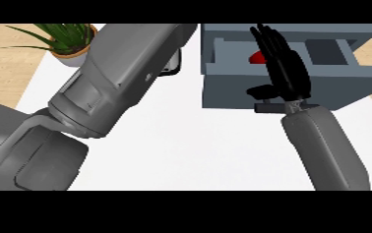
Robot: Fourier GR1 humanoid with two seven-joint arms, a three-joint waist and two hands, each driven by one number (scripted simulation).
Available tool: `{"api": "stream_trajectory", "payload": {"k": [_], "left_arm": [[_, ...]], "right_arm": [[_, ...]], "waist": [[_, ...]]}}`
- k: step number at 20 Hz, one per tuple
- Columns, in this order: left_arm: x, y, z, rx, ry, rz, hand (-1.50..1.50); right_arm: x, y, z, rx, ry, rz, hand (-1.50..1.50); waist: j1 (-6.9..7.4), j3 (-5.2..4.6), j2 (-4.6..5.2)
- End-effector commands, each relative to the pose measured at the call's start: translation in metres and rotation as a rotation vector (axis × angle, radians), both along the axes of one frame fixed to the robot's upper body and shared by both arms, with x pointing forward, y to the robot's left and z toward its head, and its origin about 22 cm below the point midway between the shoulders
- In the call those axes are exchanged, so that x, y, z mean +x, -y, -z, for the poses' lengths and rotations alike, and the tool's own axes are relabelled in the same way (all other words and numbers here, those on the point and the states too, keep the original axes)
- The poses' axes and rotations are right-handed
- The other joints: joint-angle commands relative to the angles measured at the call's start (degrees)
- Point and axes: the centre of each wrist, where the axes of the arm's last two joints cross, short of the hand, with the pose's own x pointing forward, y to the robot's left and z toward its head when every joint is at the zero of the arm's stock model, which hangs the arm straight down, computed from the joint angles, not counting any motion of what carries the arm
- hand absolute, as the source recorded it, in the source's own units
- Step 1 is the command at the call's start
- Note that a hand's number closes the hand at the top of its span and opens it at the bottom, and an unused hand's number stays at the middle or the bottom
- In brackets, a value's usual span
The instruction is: Pick up the can, place it into the drawer and close the drawer
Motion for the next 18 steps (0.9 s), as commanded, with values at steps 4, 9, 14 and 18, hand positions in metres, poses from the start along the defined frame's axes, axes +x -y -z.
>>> {"api": "stream_trajectory", "payload": {"k": [4, 9, 14, 18], "left_arm": [[0.006, -0.020, -0.008, 0.004, -0.007, -0.015, -1.50], [0.009, -0.038, 0.012, 0.006, -0.012, -0.036, -1.50], [0.006, -0.046, 0.001, 0.020, -0.026, -0.012, -1.50], [0.009, -0.070, -0.006, 0.025, -0.017, -0.016, -1.50]], "right_arm": [[0.042, -0.023, 0.020, -0.047, 0.061, 0.068, -1.50], [0.059, -0.023, 0.021, -0.065, 0.143, 0.131, -1.50], [0.082, -0.004, 0.001, -0.071, 0.167, 0.194, -1.50], [0.097, -0.023, -0.023, -0.058, 0.204, 0.183, -1.50]], "waist": [[1.48, 0.03, 0.18], [1.77, 0.00, -0.08], [4.03, 0.01, -0.11], [3.94, -0.01, 0.08]]}}
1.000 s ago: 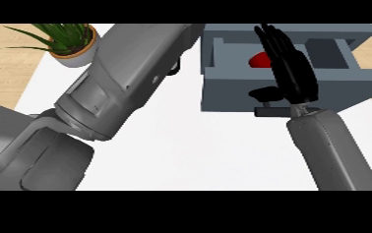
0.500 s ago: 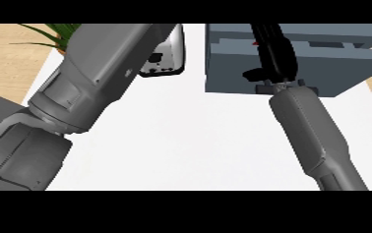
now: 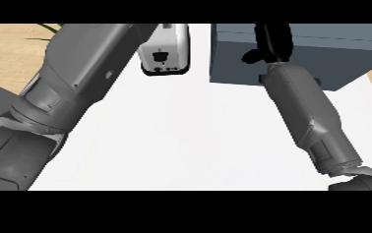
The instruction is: Pick up the can, place it into the drawer and close the drawer
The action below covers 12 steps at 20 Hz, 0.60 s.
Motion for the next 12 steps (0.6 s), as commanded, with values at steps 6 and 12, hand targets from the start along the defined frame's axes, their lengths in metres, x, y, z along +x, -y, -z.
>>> {"api": "stream_trajectory", "payload": {"k": [6, 12], "left_arm": [[-0.004, -0.028, 0.000, 0.000, -0.015, 0.023, -1.50], [-0.011, -0.030, 0.017, 0.000, -0.019, 0.027, -1.50]], "right_arm": [[0.025, -0.001, -0.042, -0.003, 0.057, 0.032, -1.50], [0.029, -0.008, -0.053, 0.064, 0.073, -0.007, -1.50]], "waist": [[2.44, 0.05, 0.36], [2.78, 0.12, 0.39]]}}
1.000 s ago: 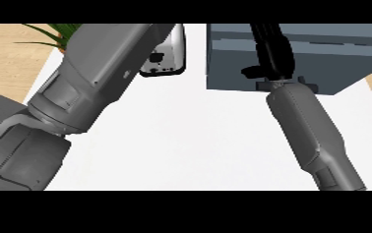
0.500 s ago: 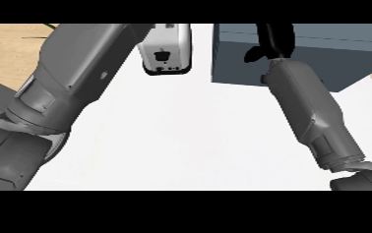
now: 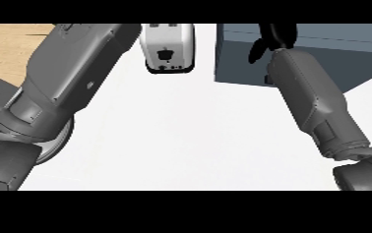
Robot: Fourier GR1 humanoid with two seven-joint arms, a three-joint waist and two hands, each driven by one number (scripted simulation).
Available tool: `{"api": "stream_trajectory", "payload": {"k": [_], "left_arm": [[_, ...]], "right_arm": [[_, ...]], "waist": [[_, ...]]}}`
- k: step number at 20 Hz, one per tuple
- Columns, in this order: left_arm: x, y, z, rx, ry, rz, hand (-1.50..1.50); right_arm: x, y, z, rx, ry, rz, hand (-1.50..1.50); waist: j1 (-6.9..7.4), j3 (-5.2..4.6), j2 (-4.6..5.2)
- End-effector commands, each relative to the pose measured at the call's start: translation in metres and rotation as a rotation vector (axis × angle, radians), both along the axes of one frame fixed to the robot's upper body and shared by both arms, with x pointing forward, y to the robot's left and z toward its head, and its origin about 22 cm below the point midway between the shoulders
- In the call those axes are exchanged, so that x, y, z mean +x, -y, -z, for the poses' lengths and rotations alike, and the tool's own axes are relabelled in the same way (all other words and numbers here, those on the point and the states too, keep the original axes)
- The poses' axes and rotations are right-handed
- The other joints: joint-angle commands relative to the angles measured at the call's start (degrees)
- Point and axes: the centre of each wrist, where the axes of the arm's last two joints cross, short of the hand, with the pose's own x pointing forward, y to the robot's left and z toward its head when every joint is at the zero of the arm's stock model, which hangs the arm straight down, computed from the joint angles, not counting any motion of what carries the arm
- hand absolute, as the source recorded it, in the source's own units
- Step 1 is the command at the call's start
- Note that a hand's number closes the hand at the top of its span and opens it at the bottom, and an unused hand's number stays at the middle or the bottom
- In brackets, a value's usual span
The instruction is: Pick up the can, place it into the drawer and close the drawer
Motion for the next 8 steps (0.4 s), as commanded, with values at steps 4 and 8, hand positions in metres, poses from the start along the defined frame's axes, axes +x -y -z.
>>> {"api": "stream_trajectory", "payload": {"k": [4, 8], "left_arm": [[-0.005, -0.022, 0.009, -0.013, -0.009, 0.017, -1.50], [-0.012, -0.034, 0.017, -0.002, -0.008, -0.008, -1.50]], "right_arm": [[0.012, -0.026, -0.049, 0.206, 0.121, -0.081, -1.50], [0.010, -0.021, -0.034, 0.231, 0.119, -0.081, -1.50]], "waist": [[1.17, -0.20, -0.58], [0.42, -0.23, -0.71]]}}
